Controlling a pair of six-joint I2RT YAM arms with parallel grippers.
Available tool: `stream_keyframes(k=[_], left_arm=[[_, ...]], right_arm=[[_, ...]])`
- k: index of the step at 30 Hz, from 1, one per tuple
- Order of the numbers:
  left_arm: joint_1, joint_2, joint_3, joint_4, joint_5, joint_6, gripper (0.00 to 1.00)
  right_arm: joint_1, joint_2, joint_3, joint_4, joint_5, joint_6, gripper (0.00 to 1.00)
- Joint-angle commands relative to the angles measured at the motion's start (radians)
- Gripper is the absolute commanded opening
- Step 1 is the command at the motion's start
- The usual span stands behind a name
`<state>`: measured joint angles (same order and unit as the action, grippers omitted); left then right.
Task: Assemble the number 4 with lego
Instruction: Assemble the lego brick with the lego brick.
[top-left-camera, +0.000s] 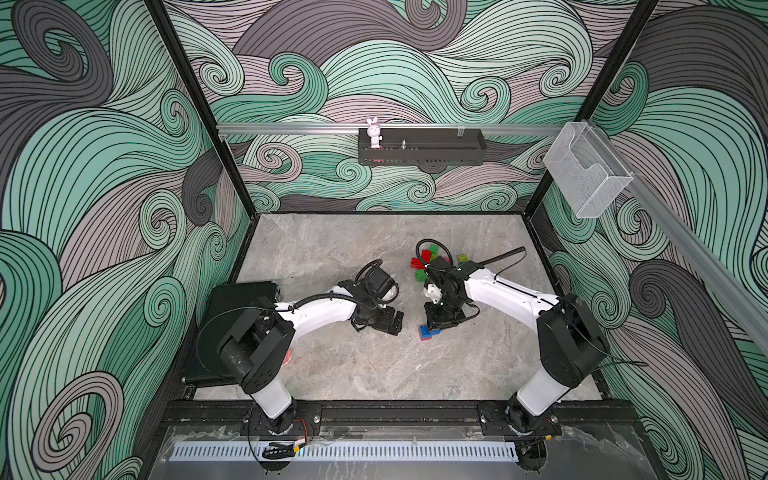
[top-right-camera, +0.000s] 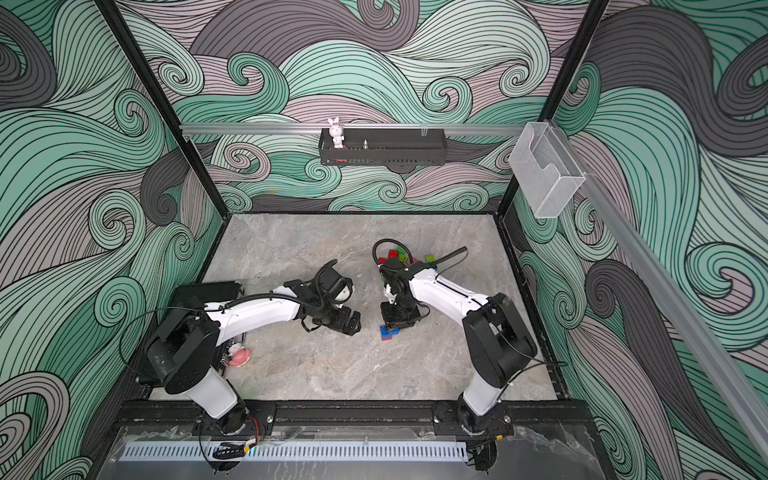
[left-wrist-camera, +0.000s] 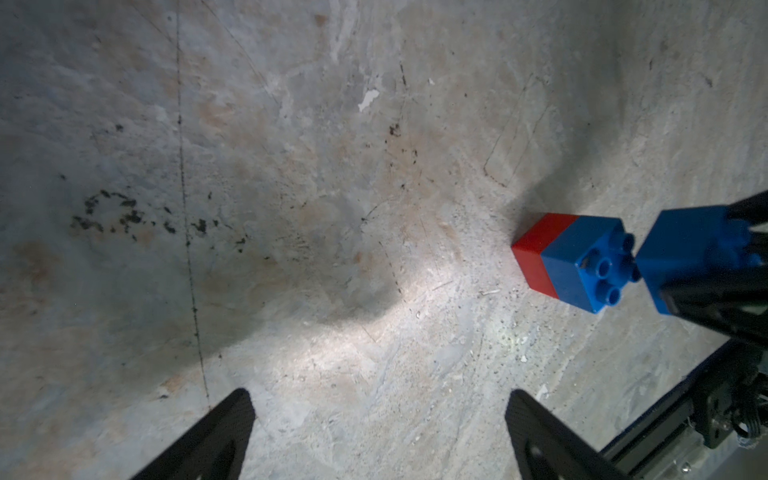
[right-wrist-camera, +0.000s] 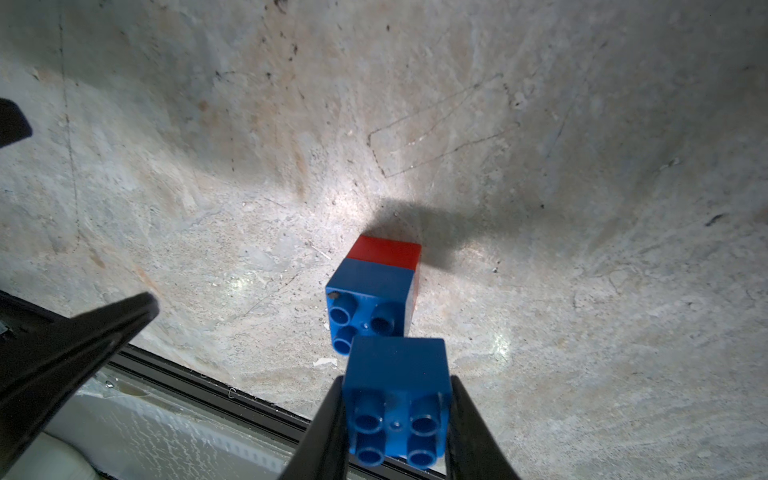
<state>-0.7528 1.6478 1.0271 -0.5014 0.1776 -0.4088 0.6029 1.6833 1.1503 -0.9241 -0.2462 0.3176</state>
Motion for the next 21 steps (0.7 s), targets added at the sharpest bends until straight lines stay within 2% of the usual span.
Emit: stream_keyframes(k=[1, 21], left_arm=[[0.009, 0.005, -0.002, -0.003, 0.017, -0.010, 0.99], [0.013, 0.035, 0.006, -0.004, 0.077, 0.012, 0.98]], right_arm=[[0.008, 0.008, 0.016, -0.006, 0.021, 0.002, 0.00], [0.025, 0.038, -0.030, 0.026, 0.065, 0.031, 0.00]])
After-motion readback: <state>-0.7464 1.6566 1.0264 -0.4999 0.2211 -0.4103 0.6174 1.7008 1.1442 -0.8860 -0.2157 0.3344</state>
